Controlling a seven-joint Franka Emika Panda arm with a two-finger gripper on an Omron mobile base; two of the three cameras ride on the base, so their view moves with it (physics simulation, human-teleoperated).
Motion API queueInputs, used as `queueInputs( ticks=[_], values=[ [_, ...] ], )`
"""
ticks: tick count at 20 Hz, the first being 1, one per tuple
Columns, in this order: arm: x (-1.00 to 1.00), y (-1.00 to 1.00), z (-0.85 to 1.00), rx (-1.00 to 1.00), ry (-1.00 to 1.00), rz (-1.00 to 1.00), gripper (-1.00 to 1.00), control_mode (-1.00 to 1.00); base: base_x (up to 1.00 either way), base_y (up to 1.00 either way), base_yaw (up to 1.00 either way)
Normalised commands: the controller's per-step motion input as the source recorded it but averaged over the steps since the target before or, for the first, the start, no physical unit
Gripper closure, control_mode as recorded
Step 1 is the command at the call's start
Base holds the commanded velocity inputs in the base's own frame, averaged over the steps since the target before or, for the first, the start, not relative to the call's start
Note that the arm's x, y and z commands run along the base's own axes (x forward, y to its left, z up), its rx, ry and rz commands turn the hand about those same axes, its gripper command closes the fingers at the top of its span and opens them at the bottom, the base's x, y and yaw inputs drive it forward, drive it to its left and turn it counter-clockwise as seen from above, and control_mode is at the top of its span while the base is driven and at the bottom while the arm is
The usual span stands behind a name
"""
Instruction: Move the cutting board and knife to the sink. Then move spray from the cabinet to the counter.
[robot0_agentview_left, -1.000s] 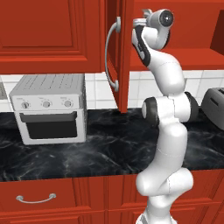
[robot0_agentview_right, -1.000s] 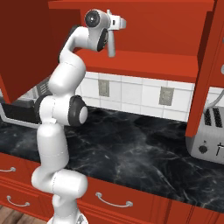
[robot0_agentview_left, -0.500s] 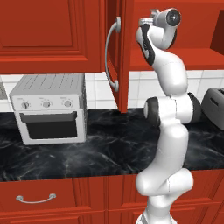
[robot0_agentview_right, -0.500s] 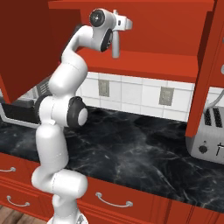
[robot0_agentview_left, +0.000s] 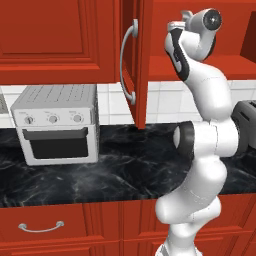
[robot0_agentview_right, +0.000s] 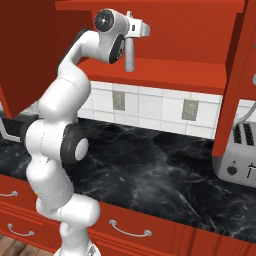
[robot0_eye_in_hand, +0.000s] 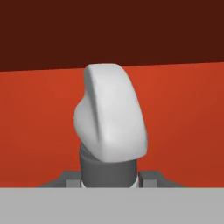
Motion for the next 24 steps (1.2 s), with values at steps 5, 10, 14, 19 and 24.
queueInputs(
  ticks=[5,10,14,19,24],
  values=[
    [-0.93,-0.12,0.0,0.0,-0.03,0.0,1.0,-1.0,0.0,0.0,0.0],
    [-1.0,-0.13,0.07,0.0,-0.01,-0.04,1.0,-1.0,0.0,0.0,0.0],
    [-1.0,-0.14,0.08,0.0,0.0,-0.06,1.0,-1.0,0.0,0.0,0.0],
    [-1.0,-0.14,0.09,0.0,0.0,-0.04,1.0,-1.0,0.0,0.0,0.0],
    [-1.0,-0.07,-0.07,0.0,0.0,0.0,1.0,-1.0,0.0,0.0,0.0]
  ],
)
